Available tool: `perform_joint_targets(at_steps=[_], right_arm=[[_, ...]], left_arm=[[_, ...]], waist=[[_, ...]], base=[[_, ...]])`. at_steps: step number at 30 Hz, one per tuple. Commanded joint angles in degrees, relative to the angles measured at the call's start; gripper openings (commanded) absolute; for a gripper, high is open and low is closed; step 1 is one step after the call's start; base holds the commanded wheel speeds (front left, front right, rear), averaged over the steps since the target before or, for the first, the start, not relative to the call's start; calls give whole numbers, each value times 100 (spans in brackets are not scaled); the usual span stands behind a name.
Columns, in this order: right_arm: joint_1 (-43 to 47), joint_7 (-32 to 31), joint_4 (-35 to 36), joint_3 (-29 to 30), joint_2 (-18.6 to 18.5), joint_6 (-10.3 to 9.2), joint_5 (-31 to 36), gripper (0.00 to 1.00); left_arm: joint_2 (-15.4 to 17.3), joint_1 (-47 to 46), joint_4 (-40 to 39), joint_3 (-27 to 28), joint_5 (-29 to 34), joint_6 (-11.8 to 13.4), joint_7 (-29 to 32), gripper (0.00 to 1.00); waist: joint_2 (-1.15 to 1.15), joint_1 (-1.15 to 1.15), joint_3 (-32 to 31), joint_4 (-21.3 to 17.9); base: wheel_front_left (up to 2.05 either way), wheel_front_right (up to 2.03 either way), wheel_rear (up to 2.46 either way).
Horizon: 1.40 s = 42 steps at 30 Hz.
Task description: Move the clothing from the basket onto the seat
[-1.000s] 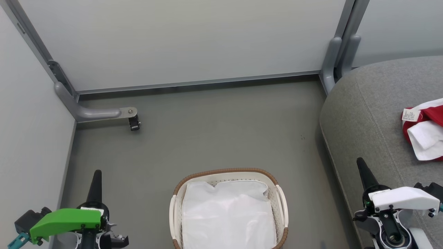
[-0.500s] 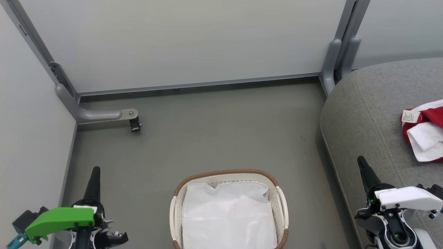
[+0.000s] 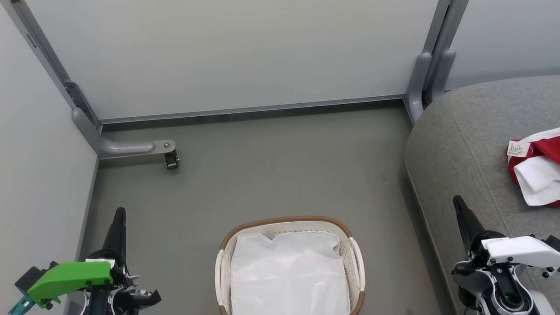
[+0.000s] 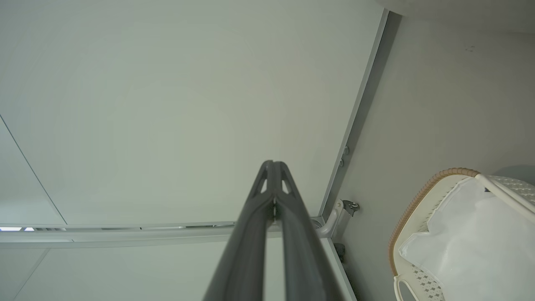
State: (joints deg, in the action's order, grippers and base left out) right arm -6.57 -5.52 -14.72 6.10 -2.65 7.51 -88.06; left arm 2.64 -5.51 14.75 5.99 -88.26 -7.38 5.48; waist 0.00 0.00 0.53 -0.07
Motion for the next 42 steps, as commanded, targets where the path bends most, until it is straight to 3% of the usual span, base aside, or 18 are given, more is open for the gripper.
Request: perform_joint_targets(at_steps=[1, 10, 42], right_arm=[[48, -38, 48, 25, -37, -3, -127, 0], [67, -121, 91, 56, -39, -4, -459, 0], [67, -118, 86, 53, -38, -3, -447, 0]], left_arm=[[39, -110, -52, 41, -116, -19, 42, 0], [42, -116, -88, 70, -440, -20, 125, 0], [41, -112, -82, 66, -423, -20, 127, 0]], waist=[[0, 0, -6, 1], [0, 0, -35, 6], [0, 0, -36, 7]], base=[[0, 0, 0], [0, 0, 0], [0, 0, 0]])
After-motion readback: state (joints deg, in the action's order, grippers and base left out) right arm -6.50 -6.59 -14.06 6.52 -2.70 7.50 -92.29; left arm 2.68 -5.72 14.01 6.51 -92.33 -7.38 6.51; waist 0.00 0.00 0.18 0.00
